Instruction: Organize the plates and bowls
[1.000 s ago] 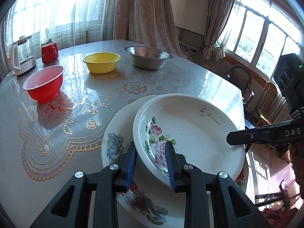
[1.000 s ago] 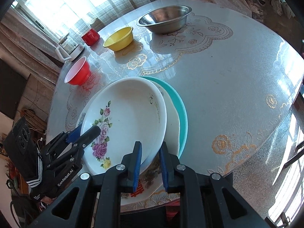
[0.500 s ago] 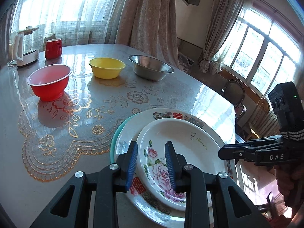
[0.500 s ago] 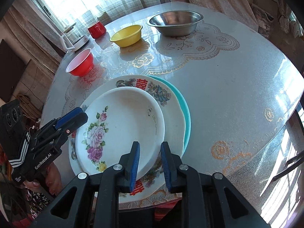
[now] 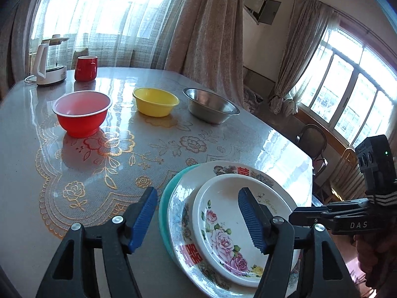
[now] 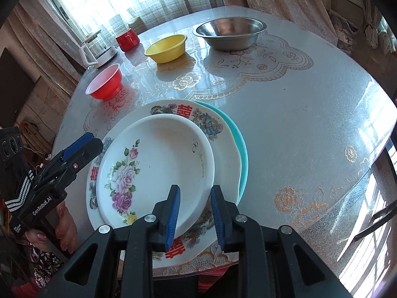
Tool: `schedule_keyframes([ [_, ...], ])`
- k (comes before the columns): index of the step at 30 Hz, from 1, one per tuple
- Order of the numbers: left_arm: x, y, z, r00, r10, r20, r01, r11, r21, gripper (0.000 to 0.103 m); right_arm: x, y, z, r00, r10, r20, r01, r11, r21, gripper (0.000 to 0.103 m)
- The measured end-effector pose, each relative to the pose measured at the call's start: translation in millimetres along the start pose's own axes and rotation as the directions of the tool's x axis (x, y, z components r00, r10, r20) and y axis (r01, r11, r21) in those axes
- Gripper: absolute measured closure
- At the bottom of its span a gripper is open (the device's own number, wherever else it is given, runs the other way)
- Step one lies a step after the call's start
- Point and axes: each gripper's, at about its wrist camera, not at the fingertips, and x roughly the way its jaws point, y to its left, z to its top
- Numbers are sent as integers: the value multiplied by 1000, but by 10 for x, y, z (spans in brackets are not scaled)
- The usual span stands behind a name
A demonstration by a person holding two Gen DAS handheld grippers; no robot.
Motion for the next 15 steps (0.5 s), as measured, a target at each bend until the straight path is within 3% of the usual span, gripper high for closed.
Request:
schedule_keyframes([
  [7,-1,348,59,1000,25,4,-24,982,-186,29,-77,-21,46,999,12,49,-14,1000,23,76],
  [15,-13,392,35,984,179,22,-172,969,-179,24,-71,-14,66,997,21,71,-23,999,25,76],
])
